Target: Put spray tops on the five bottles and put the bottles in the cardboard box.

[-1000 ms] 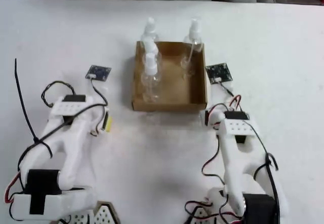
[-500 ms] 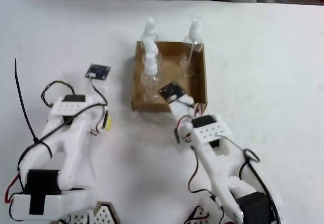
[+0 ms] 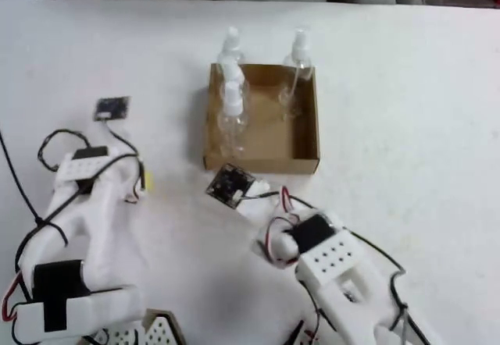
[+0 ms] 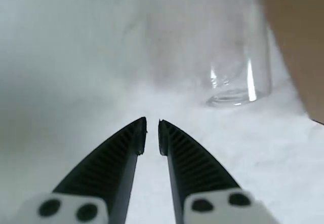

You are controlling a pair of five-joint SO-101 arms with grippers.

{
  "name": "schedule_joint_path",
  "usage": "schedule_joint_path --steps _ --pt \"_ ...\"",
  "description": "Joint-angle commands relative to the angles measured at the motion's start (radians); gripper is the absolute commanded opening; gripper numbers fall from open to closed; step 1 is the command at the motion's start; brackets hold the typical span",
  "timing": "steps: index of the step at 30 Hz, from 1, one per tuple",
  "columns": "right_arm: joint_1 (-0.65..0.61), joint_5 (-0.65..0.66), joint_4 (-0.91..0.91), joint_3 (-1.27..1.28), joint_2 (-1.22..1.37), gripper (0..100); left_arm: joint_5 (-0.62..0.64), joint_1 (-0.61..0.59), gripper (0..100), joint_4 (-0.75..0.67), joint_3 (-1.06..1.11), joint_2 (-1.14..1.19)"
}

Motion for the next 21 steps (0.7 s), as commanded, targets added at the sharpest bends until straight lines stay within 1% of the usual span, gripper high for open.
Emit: schedule_joint_path --steps 1,4,9,12,21 --pt "0.016 0.006 -0.059 -0.009 -0.077 1.7 0.029 -0.019 13 -0.029 -0.051 -0.051" --pt "0.025 0.006 -0.173 -0.009 -0.082 1.6 0.029 -0.019 13 -0.029 -0.051 -0.051" --pt "0.156 0.006 -0.302 -0.009 -0.027 1.6 0.029 -0.021 13 -0.029 -0.051 -0.051" --pt "0.200 0.006 -0.355 -0.009 0.025 1.6 0.028 -0.019 13 -0.029 -0.051 -0.051" --pt "0.199 0.014 -0.495 -0.008 0.298 1.6 0.025 -0.018 13 -0.029 -0.051 -0.051"
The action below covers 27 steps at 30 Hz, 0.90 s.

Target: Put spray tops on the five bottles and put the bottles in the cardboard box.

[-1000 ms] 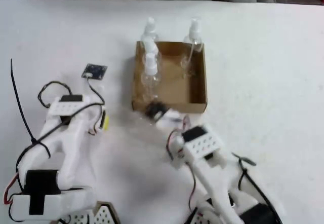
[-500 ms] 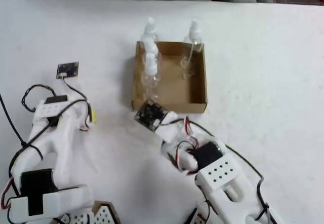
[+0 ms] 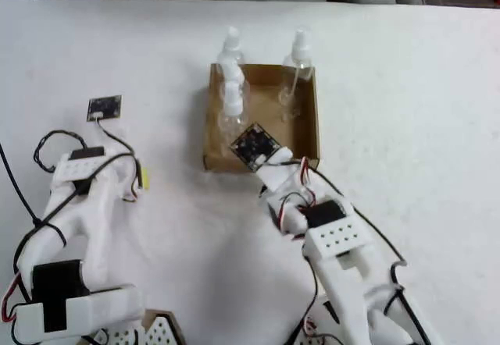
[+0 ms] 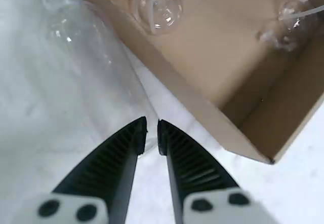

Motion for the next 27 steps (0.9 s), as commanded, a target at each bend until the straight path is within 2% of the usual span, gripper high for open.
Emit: schedule_joint_path --steps 1,10,19,24,27 --pt "-0.001 0.018 -0.027 -0.011 0.105 1.6 0.009 -0.008 13 -0.021 -0.051 -0.051" --pt "-0.196 0.018 0.186 -0.018 0.056 1.6 0.009 -0.010 13 -0.021 -0.049 -0.051" --pt "-0.240 0.018 0.351 -0.025 -0.173 1.9 0.014 -0.038 13 -0.023 -0.061 -0.051" --pt "-0.289 0.031 0.420 -0.061 -0.271 12.5 0.017 -0.081 13 -0.028 -0.078 -0.051" --pt "-0.363 0.071 0.424 -0.063 -0.259 15.9 0.091 -0.127 13 -0.029 -0.091 -0.051"
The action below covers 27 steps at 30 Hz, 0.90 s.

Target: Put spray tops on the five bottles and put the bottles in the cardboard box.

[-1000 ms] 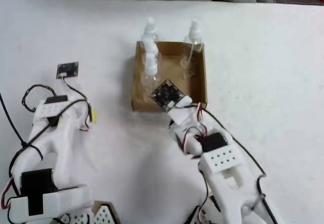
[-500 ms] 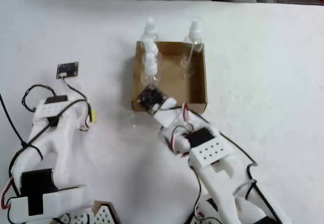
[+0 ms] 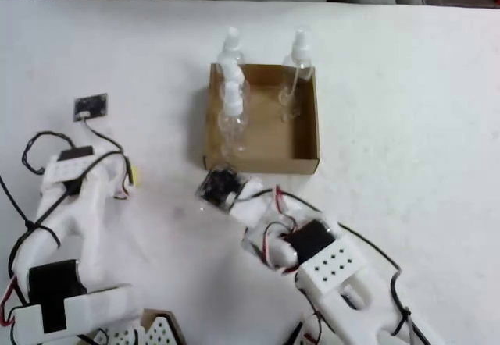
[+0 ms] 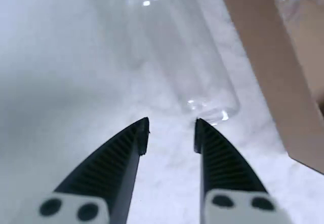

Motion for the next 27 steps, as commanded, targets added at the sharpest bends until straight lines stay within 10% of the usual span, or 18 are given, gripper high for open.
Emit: schedule_joint_path --steps 1,27 --pt "-0.076 0.037 -0.002 -0.054 -0.008 15.9 0.103 -0.064 13 -0.026 -0.063 -0.051" --pt "-0.191 0.278 -0.182 -0.437 0.605 28.1 0.249 -0.243 13 0.005 -0.204 0.085"
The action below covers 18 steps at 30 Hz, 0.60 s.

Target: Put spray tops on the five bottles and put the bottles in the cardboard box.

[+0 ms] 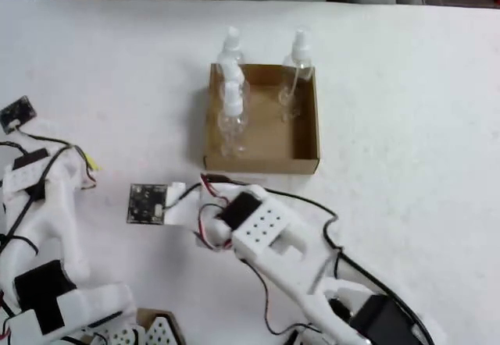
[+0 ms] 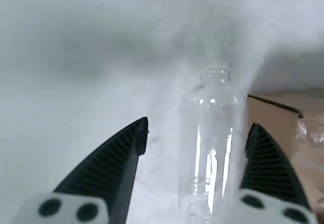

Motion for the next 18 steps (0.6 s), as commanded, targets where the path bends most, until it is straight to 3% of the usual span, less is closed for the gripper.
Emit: schedule_joint_path --steps 1,5,18 --pt "-0.007 0.034 -0.047 -0.049 0.024 28.0 0.034 -0.033 13 0.071 -0.147 0.081" --pt "0.004 0.040 -0.056 -0.049 0.044 28.0 0.034 -0.039 13 0.138 -0.249 0.186" --pt "0.059 0.092 -0.087 -0.118 0.183 27.9 0.034 -0.039 13 0.141 -0.264 0.214"
